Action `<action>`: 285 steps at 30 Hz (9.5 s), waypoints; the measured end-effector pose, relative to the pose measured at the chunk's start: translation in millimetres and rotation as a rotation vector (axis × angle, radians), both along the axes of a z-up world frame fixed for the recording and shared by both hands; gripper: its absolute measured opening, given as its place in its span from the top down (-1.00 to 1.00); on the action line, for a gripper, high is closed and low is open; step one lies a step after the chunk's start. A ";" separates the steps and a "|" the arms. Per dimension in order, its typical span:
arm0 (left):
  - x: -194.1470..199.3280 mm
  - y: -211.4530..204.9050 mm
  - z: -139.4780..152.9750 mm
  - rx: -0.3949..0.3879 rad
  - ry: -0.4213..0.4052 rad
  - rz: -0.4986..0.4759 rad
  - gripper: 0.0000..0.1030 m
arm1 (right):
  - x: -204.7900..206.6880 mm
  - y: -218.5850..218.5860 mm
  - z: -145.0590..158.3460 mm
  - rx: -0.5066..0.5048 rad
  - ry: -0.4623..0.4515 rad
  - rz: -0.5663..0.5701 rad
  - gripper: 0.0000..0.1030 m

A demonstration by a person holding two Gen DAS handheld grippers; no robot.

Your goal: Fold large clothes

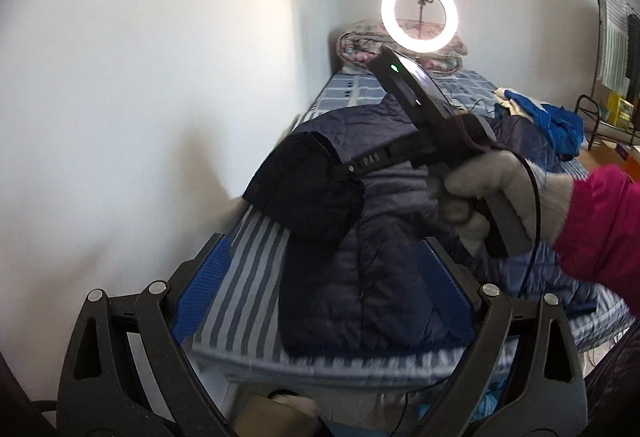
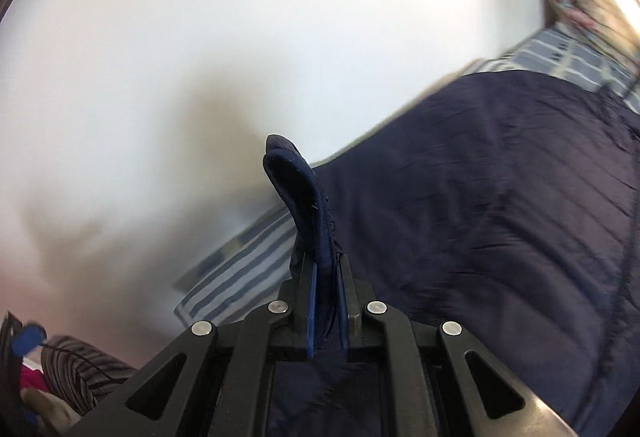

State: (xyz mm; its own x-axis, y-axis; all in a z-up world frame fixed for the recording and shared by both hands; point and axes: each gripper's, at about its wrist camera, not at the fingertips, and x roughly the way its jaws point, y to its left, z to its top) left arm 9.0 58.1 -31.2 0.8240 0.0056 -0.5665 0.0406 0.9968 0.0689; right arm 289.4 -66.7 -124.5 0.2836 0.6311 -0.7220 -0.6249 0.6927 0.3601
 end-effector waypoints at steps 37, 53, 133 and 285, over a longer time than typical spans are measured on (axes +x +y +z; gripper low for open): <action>130.3 -77.7 -1.3 -0.025 0.053 -0.020 -0.86 | 130.7 -318.1 -71.8 -0.144 -0.009 -0.806 0.88; 127.9 -81.9 0.1 0.011 0.024 -0.026 -0.86 | 121.6 -317.6 -70.0 -0.165 -0.028 -0.802 0.31; 13.9 -575.1 -189.4 0.395 0.417 -1.052 -0.53 | -393.1 -523.6 113.0 -0.292 -0.243 -1.544 -0.99; 131.9 112.5 -115.0 -0.368 0.529 -0.093 -0.39 | -258.2 -380.3 -10.0 -0.172 0.050 -0.756 -0.73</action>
